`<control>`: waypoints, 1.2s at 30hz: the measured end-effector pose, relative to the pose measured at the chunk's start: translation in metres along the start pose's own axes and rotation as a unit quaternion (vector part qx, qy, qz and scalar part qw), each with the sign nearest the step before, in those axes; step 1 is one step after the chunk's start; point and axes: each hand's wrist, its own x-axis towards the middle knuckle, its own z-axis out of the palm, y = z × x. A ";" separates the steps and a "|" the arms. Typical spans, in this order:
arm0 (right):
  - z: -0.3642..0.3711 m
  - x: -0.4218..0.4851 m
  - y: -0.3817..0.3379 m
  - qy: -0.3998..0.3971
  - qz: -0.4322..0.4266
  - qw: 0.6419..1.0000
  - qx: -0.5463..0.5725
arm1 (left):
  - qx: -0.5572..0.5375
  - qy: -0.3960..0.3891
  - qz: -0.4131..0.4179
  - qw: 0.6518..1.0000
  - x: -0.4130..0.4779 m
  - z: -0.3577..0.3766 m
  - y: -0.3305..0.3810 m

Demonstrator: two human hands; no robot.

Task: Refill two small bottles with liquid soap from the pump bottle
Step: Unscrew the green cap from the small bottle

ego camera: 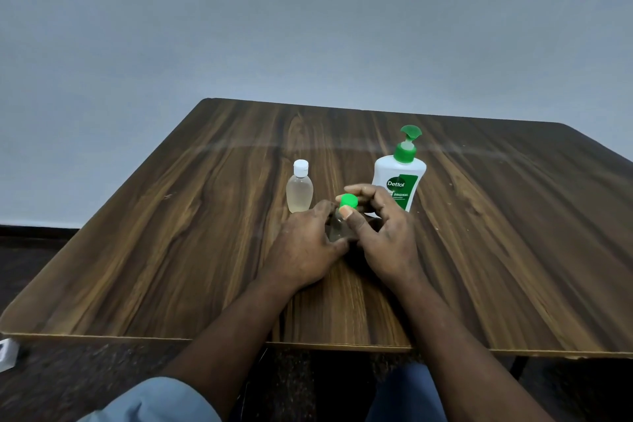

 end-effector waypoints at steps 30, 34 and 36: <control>0.002 0.000 0.002 0.018 0.007 0.999 -0.031 | -0.002 -0.004 0.001 1.000 0.000 0.000 0.001; 0.001 -0.001 0.001 0.008 -0.002 1.000 -0.011 | -0.004 -0.005 -0.001 1.000 0.000 0.000 0.001; 0.002 0.000 0.000 0.020 0.010 1.000 -0.021 | -0.005 -0.004 -0.002 1.000 0.000 0.000 0.000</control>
